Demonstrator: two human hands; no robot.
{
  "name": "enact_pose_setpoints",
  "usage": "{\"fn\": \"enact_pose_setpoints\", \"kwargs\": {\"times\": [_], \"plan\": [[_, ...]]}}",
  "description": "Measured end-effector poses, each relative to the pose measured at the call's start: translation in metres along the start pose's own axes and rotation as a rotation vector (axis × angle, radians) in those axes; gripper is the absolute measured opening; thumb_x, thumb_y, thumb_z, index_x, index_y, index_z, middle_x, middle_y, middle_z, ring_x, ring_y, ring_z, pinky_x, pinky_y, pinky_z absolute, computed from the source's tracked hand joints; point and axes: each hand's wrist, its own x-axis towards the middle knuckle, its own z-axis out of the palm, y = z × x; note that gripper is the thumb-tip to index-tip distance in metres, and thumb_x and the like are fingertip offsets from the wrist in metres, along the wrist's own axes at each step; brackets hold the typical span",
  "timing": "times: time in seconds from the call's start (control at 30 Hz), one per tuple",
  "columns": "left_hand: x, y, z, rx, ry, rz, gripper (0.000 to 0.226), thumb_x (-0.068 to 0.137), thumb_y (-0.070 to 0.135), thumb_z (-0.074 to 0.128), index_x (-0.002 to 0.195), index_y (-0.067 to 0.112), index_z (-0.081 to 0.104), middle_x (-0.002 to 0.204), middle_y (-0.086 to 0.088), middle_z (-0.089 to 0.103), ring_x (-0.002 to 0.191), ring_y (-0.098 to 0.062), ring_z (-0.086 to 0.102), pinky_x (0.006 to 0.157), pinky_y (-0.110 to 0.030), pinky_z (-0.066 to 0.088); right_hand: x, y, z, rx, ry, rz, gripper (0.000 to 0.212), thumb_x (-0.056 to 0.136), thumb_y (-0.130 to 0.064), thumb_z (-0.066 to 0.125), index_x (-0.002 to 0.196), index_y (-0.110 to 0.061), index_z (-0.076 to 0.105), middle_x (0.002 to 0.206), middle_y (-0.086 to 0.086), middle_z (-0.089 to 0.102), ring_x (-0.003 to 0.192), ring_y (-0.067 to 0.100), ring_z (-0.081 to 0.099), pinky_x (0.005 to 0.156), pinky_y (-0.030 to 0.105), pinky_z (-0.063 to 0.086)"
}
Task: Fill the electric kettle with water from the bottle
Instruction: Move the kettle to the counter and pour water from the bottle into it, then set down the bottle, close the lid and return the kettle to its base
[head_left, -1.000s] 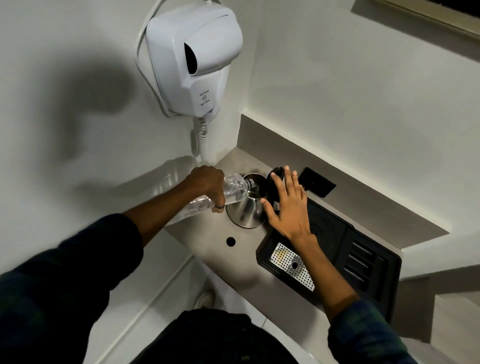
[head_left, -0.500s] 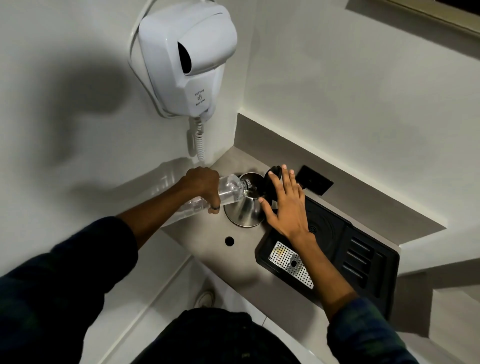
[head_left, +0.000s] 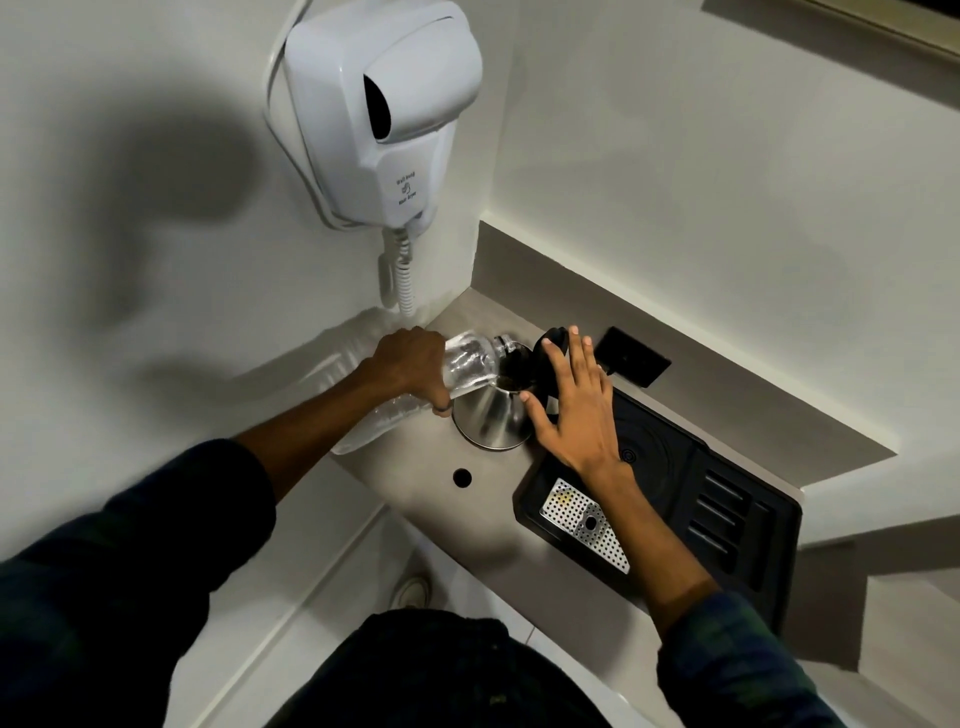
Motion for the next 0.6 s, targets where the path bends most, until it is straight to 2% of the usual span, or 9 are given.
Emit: {"fn": "enact_pose_setpoints", "kwargs": {"times": [0.1, 0.2, 0.3, 0.47, 0.53, 0.6], "plan": [[0.003, -0.001, 0.008, -0.051, 0.070, 0.024, 0.078, 0.044, 0.053, 0.093, 0.100, 0.017, 0.052, 0.089, 0.000, 0.061, 0.073, -0.025, 0.057, 0.066, -0.030, 0.044, 0.000, -0.002, -0.001, 0.003, -0.004, 0.002, 0.079, 0.101, -0.058, 0.053, 0.168, -0.036, 0.017, 0.181, 0.003, 0.000, 0.167, 0.027, -0.001, 0.128, 0.062, 0.020], [0.007, -0.002, 0.019, -0.132, 0.120, 0.036, 0.089, 0.045, 0.049, 0.094, 0.117, 0.011, 0.057, 0.102, -0.007, 0.072, 0.088, -0.033, 0.070, 0.070, -0.031, 0.047, -0.001, -0.003, -0.002, 0.015, -0.001, 0.006, 0.079, 0.101, -0.057, 0.054, 0.168, -0.037, 0.016, 0.181, 0.002, -0.001, 0.167, 0.026, -0.002, 0.128, 0.062, 0.020], [0.008, -0.002, 0.032, -0.229, 0.223, 0.031, 0.088, 0.043, 0.047, 0.094, 0.116, 0.015, 0.057, 0.105, -0.007, 0.074, 0.093, -0.035, 0.073, 0.071, -0.031, 0.048, -0.001, -0.005, -0.002, 0.042, -0.006, 0.014, 0.079, 0.101, -0.056, 0.056, 0.167, -0.037, 0.017, 0.181, 0.002, 0.000, 0.167, 0.027, -0.001, 0.127, 0.061, 0.020], [0.005, -0.009, 0.055, -0.509, 0.357, -0.022, 0.103, 0.047, 0.042, 0.096, 0.138, 0.023, 0.051, 0.120, -0.006, 0.074, 0.108, -0.035, 0.071, 0.088, -0.034, 0.053, 0.004, -0.012, -0.003, 0.128, -0.001, 0.025, 0.067, 0.103, -0.049, 0.057, 0.162, -0.031, 0.032, 0.180, 0.006, 0.007, 0.166, 0.031, 0.006, 0.126, 0.061, 0.022], [0.001, -0.016, 0.065, -0.651, 0.401, -0.112, 0.094, 0.048, 0.045, 0.093, 0.132, 0.026, 0.056, 0.114, -0.004, 0.076, 0.106, -0.030, 0.072, 0.089, -0.032, 0.055, 0.014, -0.015, -0.006, 0.192, -0.017, 0.020, 0.060, 0.103, -0.048, 0.057, 0.158, -0.028, 0.040, 0.179, 0.007, 0.011, 0.165, 0.034, 0.012, 0.124, 0.059, 0.020], [-0.003, -0.023, 0.076, -0.765, 0.425, -0.190, 0.081, 0.047, 0.047, 0.091, 0.119, 0.027, 0.061, 0.104, 0.007, 0.074, 0.099, -0.019, 0.072, 0.084, -0.027, 0.053, 0.028, -0.019, -0.010, 0.239, -0.078, 0.004, 0.063, 0.101, -0.045, 0.062, 0.158, -0.027, 0.042, 0.177, 0.008, 0.019, 0.162, 0.037, 0.022, 0.123, 0.060, 0.023]]}}
